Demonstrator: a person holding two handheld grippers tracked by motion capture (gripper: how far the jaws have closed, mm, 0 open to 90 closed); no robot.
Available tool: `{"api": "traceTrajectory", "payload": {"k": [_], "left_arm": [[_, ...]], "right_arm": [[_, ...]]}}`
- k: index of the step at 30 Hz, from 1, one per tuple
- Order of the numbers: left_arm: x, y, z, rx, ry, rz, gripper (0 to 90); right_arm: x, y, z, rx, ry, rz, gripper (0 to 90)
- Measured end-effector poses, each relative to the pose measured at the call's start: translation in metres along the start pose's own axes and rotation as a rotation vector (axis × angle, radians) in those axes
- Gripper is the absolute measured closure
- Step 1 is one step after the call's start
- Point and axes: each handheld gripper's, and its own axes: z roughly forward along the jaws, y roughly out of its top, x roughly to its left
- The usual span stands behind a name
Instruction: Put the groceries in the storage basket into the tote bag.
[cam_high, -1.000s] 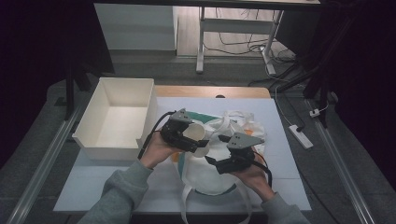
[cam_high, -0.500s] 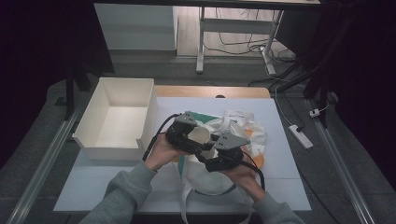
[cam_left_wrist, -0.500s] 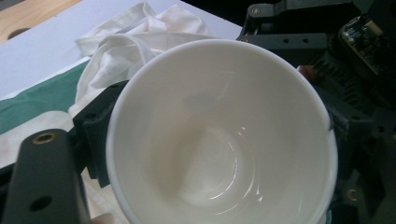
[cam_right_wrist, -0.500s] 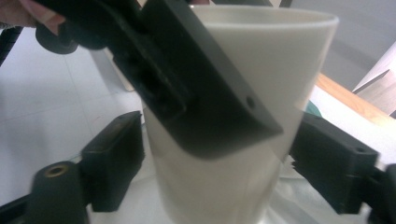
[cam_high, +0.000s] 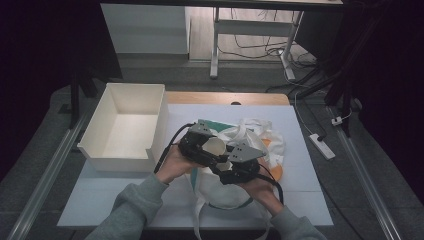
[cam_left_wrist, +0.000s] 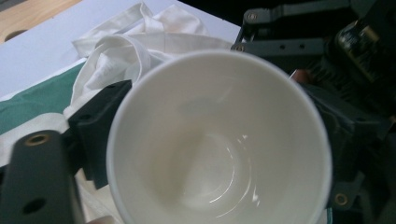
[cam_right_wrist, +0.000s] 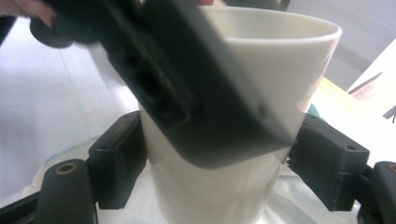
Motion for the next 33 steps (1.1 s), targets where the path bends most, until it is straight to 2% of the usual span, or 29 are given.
{"api": "traceTrajectory", "payload": {"k": [4, 13, 17, 21, 25, 33], "left_arm": [[0.000, 0.000, -0.005, -0.016, 0.007, -0.001, 10.9], [-0.001, 0.003, -0.023, -0.058, 0.006, 0.005, 10.3], [0.002, 0.003, -0.034, -0.093, -0.005, -0.010, 10.4], [0.006, 0.002, -0.042, -0.106, 0.008, -0.016, 10.5], [0.012, 0.000, -0.050, -0.114, 0.034, -0.029, 10.8], [0.031, -0.008, -0.061, -0.098, 0.114, -0.064, 11.4]], "right_arm": [[0.001, -0.001, 0.001, 0.005, -0.001, -0.005, 22.5], [-0.004, -0.007, 0.002, 0.017, -0.014, 0.012, 22.5], [-0.008, -0.011, 0.000, 0.022, -0.028, 0.021, 22.5], [-0.014, -0.015, -0.002, 0.026, -0.049, 0.035, 22.5], [-0.020, -0.020, -0.005, 0.034, -0.072, 0.048, 22.5], [-0.037, -0.031, -0.010, 0.043, -0.119, 0.095, 22.5]]}}
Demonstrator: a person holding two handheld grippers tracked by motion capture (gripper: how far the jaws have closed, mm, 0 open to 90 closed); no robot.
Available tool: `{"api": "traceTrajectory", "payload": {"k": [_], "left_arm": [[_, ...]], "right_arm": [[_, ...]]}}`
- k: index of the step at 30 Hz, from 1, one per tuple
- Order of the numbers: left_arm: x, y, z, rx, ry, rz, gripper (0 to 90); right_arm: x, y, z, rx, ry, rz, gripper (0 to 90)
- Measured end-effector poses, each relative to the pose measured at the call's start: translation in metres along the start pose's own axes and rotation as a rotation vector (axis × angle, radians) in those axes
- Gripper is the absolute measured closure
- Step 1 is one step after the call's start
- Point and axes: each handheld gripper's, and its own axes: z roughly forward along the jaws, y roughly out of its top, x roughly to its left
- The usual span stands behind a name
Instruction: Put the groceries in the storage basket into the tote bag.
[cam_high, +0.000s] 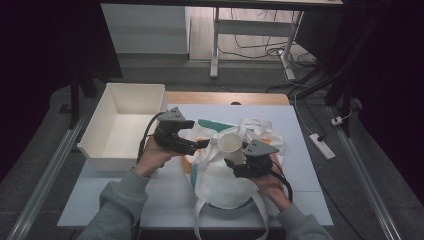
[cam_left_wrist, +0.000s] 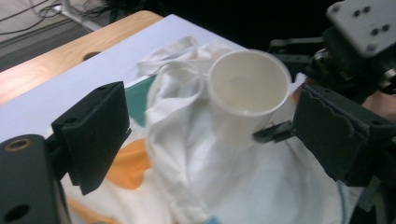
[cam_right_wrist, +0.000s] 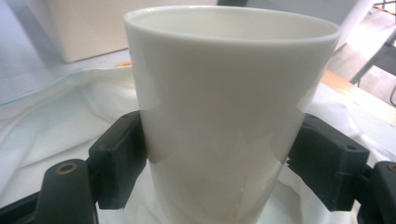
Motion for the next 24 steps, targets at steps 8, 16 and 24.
{"api": "traceTrajectory", "payload": {"k": [8, 16, 24], "left_arm": [[0.016, -0.005, -0.003, 0.027, 0.047, -0.025, 11.8], [0.020, -0.007, -0.003, 0.042, 0.054, -0.029, 11.8], [0.021, -0.008, 0.001, 0.058, 0.058, -0.034, 11.6]], "right_arm": [[-0.011, -0.007, 0.004, 0.016, -0.017, 0.034, 22.5], [-0.016, -0.018, 0.015, 0.054, -0.026, 0.050, 22.5], [-0.017, -0.023, 0.027, 0.074, -0.038, 0.043, 22.6]]}}
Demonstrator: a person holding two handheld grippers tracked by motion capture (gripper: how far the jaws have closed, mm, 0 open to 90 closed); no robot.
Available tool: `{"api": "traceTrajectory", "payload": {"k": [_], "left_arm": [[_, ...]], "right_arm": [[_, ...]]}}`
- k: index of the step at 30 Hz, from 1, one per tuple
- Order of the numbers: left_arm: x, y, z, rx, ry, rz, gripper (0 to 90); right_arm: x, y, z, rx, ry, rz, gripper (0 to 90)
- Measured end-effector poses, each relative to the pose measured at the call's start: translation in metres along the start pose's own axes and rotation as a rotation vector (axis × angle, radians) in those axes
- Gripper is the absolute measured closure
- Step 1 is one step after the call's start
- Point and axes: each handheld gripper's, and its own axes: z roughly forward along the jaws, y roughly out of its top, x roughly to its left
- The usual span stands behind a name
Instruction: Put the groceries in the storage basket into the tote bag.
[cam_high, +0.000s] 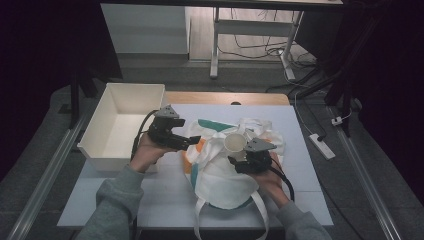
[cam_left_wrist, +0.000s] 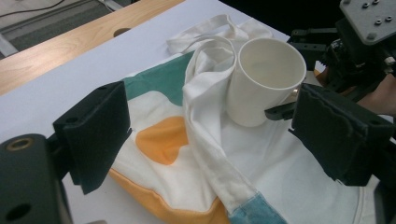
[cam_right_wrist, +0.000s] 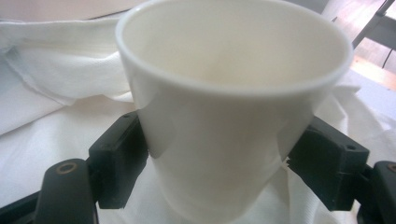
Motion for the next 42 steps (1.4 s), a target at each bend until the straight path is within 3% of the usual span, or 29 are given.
{"api": "traceTrajectory", "payload": {"k": [9, 11, 16, 33, 38, 42], "left_arm": [[0.002, -0.001, -0.003, -0.004, 0.002, -0.002, 11.5], [0.002, -0.001, -0.004, -0.005, 0.003, -0.003, 11.5], [0.004, -0.003, -0.005, -0.007, 0.006, -0.008, 11.5], [0.002, -0.003, -0.002, 0.003, 0.004, 0.001, 11.5], [0.003, -0.003, -0.001, 0.009, 0.001, 0.005, 11.5], [0.003, -0.003, -0.002, 0.008, 0.001, 0.005, 11.5]], "right_arm": [[-0.003, -0.005, 0.003, 0.067, 0.012, -0.013, 22.6], [-0.005, -0.008, 0.004, 0.066, 0.009, 0.005, 22.6], [-0.009, -0.012, 0.005, 0.094, -0.023, 0.012, 22.4], [-0.013, -0.012, 0.007, 0.091, -0.039, 0.023, 22.0], [-0.011, -0.010, 0.005, 0.104, -0.018, 0.022, 11.2], [-0.009, -0.008, -0.002, 0.095, -0.011, 0.027, 8.8]]}}
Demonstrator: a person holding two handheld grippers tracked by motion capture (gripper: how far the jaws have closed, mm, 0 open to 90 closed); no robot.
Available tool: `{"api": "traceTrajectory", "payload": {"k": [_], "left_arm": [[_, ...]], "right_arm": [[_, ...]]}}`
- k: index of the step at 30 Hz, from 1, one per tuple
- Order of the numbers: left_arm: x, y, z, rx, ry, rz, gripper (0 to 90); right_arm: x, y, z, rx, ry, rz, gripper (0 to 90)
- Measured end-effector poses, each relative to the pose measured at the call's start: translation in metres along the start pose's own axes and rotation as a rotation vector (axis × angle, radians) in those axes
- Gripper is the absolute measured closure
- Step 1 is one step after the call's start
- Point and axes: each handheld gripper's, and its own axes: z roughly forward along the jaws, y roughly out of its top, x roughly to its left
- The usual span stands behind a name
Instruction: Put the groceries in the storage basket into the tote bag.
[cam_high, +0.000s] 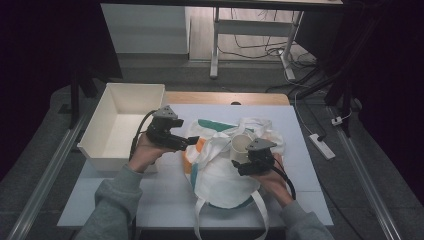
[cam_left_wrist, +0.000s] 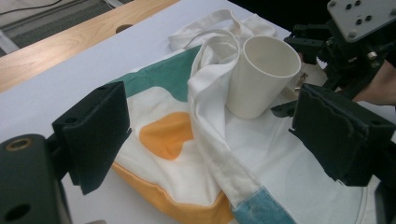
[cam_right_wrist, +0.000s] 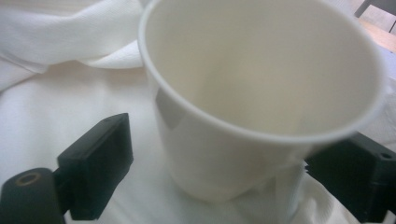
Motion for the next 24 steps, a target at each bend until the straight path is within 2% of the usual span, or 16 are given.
{"api": "traceTrajectory", "payload": {"k": [12, 17, 24], "left_arm": [[-0.003, -0.001, 0.005, 0.023, -0.009, 0.010, 11.5], [-0.004, -0.003, 0.008, 0.035, -0.011, 0.014, 11.5], [-0.009, -0.007, 0.007, 0.046, -0.011, 0.027, 11.6]], "right_arm": [[-0.010, -0.004, -0.041, -0.094, -0.012, 0.053, 9.2], [-0.016, -0.008, -0.057, -0.128, -0.016, 0.063, 12.9], [-0.026, -0.010, -0.066, -0.134, 0.001, 0.067, 18.8]]}}
